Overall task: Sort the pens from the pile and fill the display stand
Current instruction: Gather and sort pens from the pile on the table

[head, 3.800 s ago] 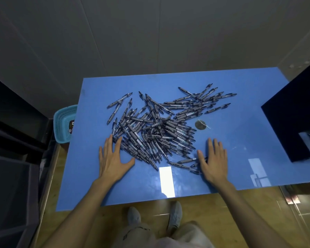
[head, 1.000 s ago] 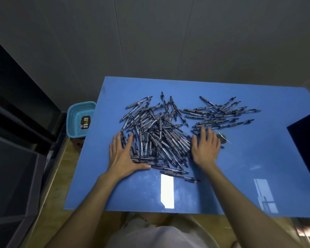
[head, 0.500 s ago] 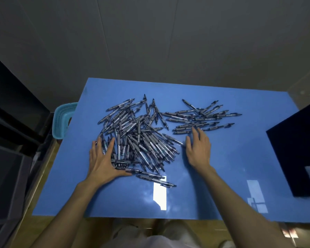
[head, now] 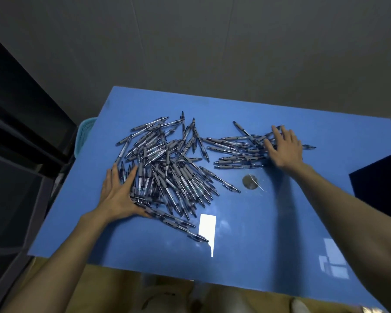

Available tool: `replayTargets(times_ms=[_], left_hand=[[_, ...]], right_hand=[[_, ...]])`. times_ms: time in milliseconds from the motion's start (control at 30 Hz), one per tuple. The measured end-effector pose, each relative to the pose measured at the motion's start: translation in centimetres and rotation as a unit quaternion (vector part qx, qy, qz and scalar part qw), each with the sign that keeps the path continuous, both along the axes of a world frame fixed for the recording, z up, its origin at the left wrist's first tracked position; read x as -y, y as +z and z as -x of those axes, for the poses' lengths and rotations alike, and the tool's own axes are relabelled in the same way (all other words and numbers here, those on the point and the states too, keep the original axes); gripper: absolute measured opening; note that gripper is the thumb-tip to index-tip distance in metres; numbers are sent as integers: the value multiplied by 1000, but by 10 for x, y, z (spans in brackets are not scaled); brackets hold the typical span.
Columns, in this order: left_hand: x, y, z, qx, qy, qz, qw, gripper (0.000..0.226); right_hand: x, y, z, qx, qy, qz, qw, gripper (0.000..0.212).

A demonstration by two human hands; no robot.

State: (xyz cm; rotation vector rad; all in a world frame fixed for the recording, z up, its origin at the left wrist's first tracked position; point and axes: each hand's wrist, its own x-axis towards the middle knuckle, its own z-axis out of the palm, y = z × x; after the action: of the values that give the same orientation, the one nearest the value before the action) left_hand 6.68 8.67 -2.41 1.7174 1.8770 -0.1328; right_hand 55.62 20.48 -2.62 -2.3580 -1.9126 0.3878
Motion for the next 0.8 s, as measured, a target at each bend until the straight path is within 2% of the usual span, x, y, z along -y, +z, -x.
replayTargets(times_ms=[200, 400, 600, 800], left_hand=[[2, 4, -3, -18, 10, 6, 1000, 158], [-1, 5, -6, -29, 14, 17, 999, 158], [0, 5, -7, -15, 10, 10, 1000, 158], [2, 4, -6, -11, 2, -21, 1000, 160]], right_hand=[[-17, -17, -4, 9, 39, 53, 998, 61], [4, -25, 15, 1, 27, -14, 1000, 73], [23, -28, 53, 19, -17, -19, 999, 58], [42, -30, 94, 7, -38, -28, 999, 57]])
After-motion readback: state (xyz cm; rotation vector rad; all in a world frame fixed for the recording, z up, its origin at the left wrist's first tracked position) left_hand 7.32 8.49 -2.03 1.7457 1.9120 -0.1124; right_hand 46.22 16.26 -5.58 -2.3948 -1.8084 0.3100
